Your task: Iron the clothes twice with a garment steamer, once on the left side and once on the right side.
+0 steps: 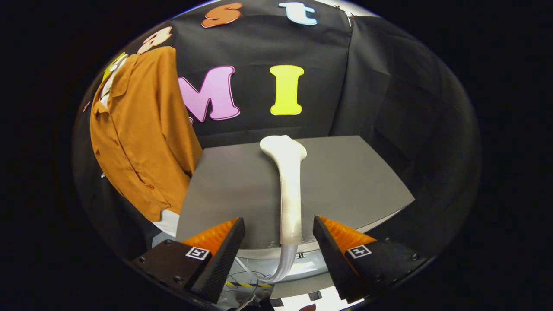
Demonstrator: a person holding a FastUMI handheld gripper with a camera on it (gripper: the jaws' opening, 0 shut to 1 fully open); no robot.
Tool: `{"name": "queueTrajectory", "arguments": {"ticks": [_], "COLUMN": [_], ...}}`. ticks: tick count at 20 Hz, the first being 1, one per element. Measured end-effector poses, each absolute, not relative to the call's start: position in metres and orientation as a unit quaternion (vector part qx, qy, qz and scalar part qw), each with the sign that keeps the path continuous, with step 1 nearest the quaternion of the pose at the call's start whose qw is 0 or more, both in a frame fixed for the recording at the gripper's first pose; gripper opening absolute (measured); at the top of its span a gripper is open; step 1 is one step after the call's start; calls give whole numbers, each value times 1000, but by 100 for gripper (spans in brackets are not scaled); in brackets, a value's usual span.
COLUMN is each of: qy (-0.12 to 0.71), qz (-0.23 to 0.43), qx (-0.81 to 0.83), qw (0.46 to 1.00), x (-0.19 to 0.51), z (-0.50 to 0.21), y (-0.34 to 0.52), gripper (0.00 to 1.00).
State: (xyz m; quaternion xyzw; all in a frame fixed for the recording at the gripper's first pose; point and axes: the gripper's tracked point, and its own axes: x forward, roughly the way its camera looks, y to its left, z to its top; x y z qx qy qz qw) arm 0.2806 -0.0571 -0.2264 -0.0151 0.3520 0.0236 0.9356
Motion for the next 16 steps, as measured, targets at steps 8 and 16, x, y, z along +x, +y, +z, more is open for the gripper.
{"name": "queueTrajectory", "arguments": {"ticks": [8, 16], "qy": [367, 282], "qz": [30, 16], "qx": [-10, 47], "qw": [930, 958], "x": [292, 301], "z": [-265, -230], "y": [-73, -75], "gripper": [40, 26]}}
